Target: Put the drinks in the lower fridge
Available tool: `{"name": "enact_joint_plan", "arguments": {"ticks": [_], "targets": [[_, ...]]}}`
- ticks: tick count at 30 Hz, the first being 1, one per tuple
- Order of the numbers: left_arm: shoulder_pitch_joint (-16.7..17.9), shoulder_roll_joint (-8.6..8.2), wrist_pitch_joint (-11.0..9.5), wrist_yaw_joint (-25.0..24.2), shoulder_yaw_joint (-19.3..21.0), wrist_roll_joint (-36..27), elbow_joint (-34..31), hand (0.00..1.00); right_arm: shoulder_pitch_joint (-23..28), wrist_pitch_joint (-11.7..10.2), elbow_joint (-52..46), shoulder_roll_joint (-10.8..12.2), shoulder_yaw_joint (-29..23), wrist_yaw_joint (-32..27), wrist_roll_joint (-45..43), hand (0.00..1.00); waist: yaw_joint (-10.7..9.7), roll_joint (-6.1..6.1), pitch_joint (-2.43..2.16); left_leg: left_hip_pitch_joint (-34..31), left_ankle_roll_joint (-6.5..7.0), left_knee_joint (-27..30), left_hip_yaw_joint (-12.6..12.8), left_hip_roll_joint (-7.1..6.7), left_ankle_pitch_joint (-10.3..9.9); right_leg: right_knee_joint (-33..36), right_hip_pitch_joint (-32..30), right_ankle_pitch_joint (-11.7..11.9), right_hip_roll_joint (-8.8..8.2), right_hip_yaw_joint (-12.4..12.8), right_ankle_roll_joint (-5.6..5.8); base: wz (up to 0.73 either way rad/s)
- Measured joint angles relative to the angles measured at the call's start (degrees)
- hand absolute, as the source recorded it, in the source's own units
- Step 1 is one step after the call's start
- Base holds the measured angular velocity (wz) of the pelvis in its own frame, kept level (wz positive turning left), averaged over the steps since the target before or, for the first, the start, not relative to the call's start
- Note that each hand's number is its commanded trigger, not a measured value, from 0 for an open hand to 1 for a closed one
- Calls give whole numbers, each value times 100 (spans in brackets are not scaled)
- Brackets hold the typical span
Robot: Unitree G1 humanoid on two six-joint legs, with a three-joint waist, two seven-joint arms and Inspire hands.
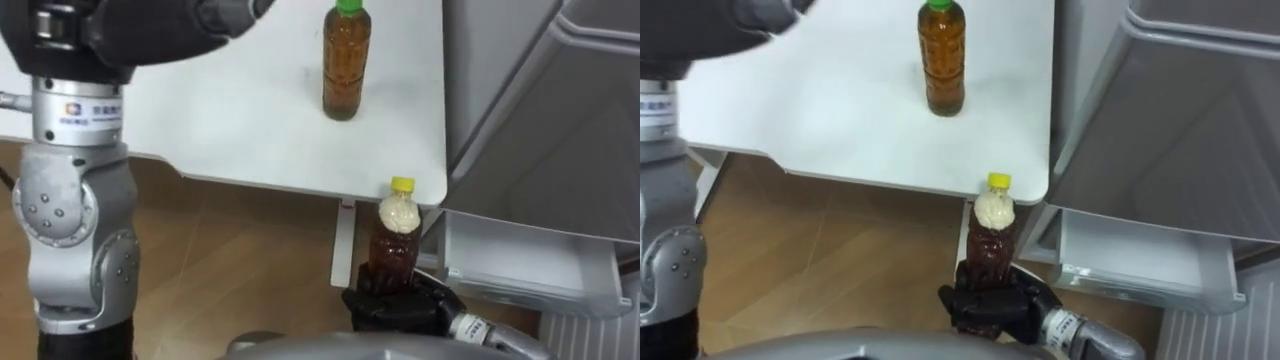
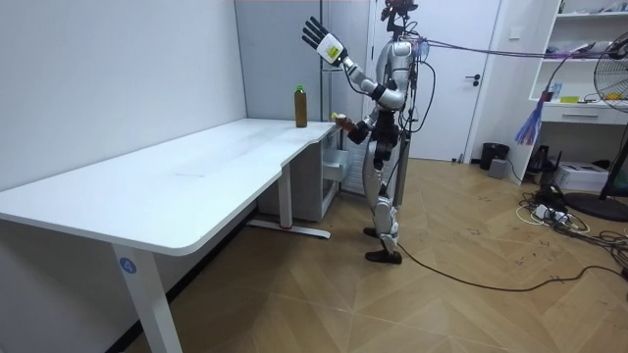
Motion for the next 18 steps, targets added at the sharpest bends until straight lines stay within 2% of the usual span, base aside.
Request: {"name": "enact_joint_plan", "arguments": {"ticks": [2, 4, 5, 7, 10, 13, 14, 16, 17, 18], "targets": [[49, -40, -115, 302, 226, 253, 0, 0, 147, -2, 3, 81, -211, -1, 2, 100, 79, 4, -5, 13, 0, 2, -52, -5, -1, -81, 69, 0, 16, -6, 0, 9], [63, -102, -141, 613, 416, 366, 1, 0, 259, -3, 4, 94, -310, -1, -6, 100, 138, -1, -12, 8, 0, 7, -82, -2, -1, -81, 68, 0, 28, -12, 0, 5], [109, -138, -175, 859, 527, 465, 19, 0, 330, -3, 3, 90, -357, -5, -9, 100, 209, -4, -22, 9, 0, 4, -97, -1, -1, -81, 68, 0, 33, -12, 0, 0], [294, -183, -247, 1202, 680, 586, 80, 0, 405, -1, 4, 71, -397, -7, -8, 100, 226, 22, -24, 13, 0, 6, -113, 0, -1, -82, 74, 0, 37, -24, 0, 0], [424, -197, -254, 1647, 754, 707, 557, 0, 439, 55, 9, 76, -514, -46, -44, 100, 336, 79, -31, 34, -1, -4, -120, 0, -1, -79, 82, 0, 39, -19, 0, 0], [588, -197, -252, 2003, 830, 891, 981, 0, 456, 54, 11, 91, -618, -143, -149, 100, 344, 83, -25, 120, -2, -33, -160, 0, 0, -100, 173, 0, 41, -47, 0, 3], [703, -196, -252, 2140, 885, 894, 1099, 0, 496, 54, 5, 96, -644, -181, -148, 100, 323, 63, -38, 152, -2, -58, -169, -6, 0, -164, 225, 0, 45, -60, 0, 0], [855, -196, -252, 2394, 927, 895, 1211, 0, 598, 54, 4, 112, -713, -257, -145, 100, 321, 60, -21, 205, -2, -77, -192, -10, 0, -183, 293, -3, 43, -108, 5, 4], [961, -196, -259, 2530, 965, 892, 1278, 0, 616, 50, 13, 138, -771, -319, -154, 100, 328, 20, -42, 221, -2, -84, -193, -12, 0, -189, 303, -6, 44, -114, 9, 4], [997, -196, -259, 2590, 983, 892, 1334, 0, 618, 50, 20, 154, -805, -353, -160, 100, 322, 0, -43, 226, -2, -76, -194, -12, 0, -190, 306, -6, 44, -114, 9, 0]]}}
